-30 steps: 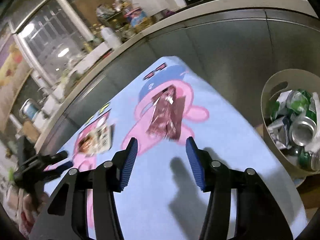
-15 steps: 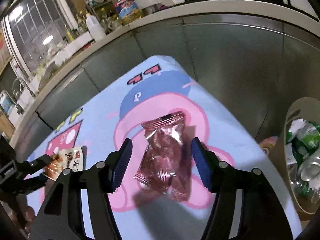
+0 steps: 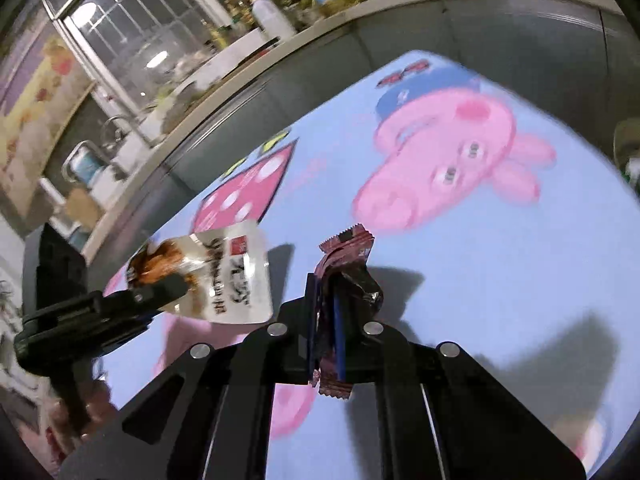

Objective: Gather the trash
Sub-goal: 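Grasp the snack pouch with the left tool while the right tool grasps the pink wrapper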

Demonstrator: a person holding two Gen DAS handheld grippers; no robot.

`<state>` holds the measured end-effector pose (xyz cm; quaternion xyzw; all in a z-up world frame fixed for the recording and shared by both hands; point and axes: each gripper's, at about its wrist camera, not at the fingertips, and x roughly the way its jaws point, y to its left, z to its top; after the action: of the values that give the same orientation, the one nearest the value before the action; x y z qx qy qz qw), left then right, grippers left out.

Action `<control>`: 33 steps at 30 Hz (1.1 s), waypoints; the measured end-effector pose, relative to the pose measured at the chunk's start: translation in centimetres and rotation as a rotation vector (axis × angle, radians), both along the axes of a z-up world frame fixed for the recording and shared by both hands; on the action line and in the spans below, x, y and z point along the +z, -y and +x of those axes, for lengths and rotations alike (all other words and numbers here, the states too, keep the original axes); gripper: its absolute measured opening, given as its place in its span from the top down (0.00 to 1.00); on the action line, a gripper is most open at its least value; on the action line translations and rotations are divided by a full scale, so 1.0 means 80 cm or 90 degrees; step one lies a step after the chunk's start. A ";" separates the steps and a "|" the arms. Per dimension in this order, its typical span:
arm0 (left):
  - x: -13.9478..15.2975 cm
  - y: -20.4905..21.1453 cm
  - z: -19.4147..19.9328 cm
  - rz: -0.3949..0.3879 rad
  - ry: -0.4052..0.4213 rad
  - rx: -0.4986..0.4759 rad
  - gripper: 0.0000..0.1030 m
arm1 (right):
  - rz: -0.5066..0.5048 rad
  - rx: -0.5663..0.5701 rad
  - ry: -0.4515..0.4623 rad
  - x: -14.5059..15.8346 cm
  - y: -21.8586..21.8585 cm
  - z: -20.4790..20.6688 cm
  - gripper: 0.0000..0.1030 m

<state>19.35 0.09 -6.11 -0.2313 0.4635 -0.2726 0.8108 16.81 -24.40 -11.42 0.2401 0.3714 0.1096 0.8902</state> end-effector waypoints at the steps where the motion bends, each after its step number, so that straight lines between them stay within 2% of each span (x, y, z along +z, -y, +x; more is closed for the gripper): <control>1: 0.001 -0.002 -0.009 0.001 -0.001 -0.002 0.93 | 0.011 0.008 -0.001 -0.002 -0.005 -0.015 0.93; 8: 0.006 0.010 -0.070 0.024 0.001 -0.037 0.93 | 0.062 0.022 -0.018 -0.013 -0.011 -0.081 0.93; 19: -0.009 0.027 -0.132 0.064 -0.013 -0.087 0.93 | 0.071 0.047 -0.053 -0.041 -0.014 -0.164 0.93; 23: -0.008 0.030 -0.151 0.081 -0.007 -0.098 0.93 | 0.076 0.050 -0.057 -0.047 -0.021 -0.180 0.93; 28: 0.006 0.036 -0.167 0.098 0.017 -0.105 0.93 | 0.076 0.038 -0.034 -0.035 -0.019 -0.200 0.93; 33: 0.024 0.063 -0.163 0.103 0.039 -0.130 0.93 | 0.085 0.005 -0.019 -0.027 0.010 -0.203 0.93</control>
<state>6.30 -4.98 -4.17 -0.1088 0.4802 -0.3223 0.8085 0.57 -25.22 -13.58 0.2988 0.3775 0.1343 0.8661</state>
